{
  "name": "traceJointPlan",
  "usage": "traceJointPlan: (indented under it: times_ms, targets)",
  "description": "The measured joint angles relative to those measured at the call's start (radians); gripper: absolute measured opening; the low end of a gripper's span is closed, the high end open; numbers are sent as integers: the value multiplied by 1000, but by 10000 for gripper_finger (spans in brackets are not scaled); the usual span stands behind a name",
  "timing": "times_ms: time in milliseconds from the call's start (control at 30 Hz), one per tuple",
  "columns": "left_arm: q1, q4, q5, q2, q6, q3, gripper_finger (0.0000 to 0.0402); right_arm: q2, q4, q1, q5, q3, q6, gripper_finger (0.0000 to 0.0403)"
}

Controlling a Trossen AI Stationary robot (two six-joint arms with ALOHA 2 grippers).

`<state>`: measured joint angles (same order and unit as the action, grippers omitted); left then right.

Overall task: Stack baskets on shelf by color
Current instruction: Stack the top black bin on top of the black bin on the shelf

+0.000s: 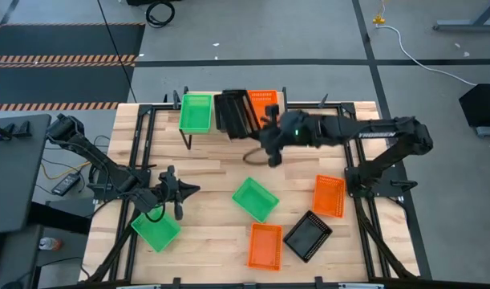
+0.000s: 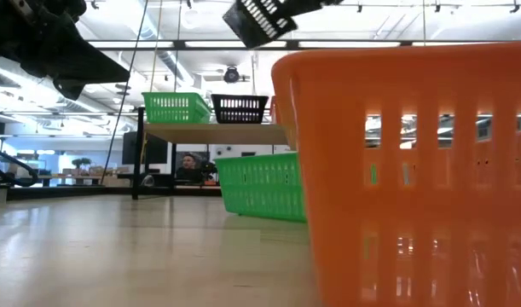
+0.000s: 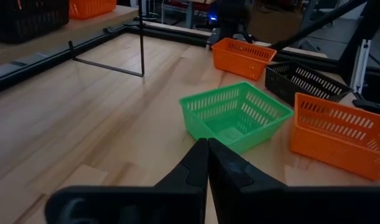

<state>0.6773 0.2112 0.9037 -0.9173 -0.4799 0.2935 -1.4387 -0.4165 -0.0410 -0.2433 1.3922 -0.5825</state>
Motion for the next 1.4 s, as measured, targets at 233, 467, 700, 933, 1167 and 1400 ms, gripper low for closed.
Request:
traceJointPlan:
  times_ms: [233,467,700,933,1167,1400]
  targets:
    - [0,1,18,0,-6,0,18,-48,220,-117,159,2,-5,15]
    - [0,3,20,0,-7,0,13,-179,191,-157,145,80,-7,16]
    - [0,-2,19,0,-7,0,18,-340,-86,-179,140,346,66,16]
    - [1,-5,16,0,-7,0,15,-440,-291,-193,75,490,67,16]
    - [1,-8,16,0,-7,0,16,-442,-351,-210,70,498,105,16]
    - [1,-8,16,0,-7,0,22,-442,-436,-217,70,498,128,18]
